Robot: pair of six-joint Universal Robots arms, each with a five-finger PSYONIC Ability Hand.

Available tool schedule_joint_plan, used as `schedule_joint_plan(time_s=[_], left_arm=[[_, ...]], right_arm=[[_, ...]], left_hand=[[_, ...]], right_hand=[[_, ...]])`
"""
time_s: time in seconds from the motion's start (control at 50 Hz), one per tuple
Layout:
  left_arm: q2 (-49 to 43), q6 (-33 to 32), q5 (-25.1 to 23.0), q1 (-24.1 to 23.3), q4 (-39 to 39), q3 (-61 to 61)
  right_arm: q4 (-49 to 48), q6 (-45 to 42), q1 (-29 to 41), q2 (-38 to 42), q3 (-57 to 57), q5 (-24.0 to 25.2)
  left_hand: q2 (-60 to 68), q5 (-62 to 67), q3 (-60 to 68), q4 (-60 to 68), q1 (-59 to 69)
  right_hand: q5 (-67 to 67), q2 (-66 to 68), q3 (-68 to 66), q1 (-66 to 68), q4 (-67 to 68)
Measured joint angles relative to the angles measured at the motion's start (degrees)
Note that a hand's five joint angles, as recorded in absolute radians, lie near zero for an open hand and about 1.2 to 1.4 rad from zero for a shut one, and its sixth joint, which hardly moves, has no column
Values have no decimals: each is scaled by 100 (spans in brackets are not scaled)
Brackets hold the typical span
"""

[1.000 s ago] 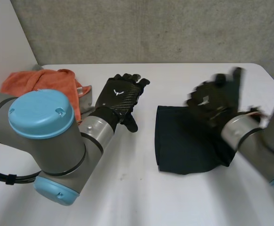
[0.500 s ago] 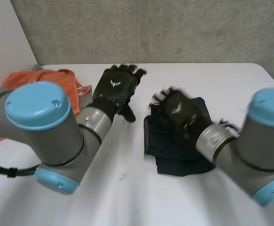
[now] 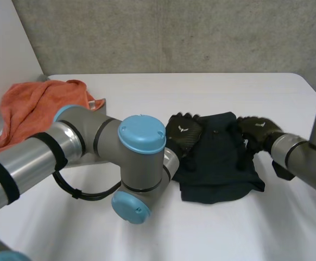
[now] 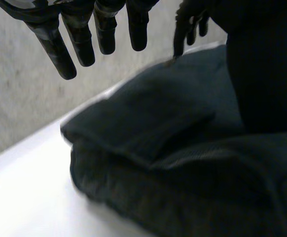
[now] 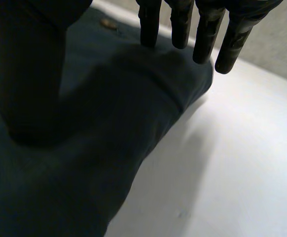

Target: Fold the laundry.

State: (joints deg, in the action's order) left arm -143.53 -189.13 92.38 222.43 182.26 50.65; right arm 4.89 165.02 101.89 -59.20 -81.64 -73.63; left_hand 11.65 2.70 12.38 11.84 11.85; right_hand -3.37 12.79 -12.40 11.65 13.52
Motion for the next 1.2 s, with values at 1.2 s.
schedule_joint_plan(time_s=[1.2], left_arm=[[3732,118,-2082,1111,-866,2541]], right_arm=[[-1756,1251,-125,-262,-1893,64]], left_hand=[[-15,-1,0,-11,-84]], right_hand=[[-60,20,-65,-188,22]])
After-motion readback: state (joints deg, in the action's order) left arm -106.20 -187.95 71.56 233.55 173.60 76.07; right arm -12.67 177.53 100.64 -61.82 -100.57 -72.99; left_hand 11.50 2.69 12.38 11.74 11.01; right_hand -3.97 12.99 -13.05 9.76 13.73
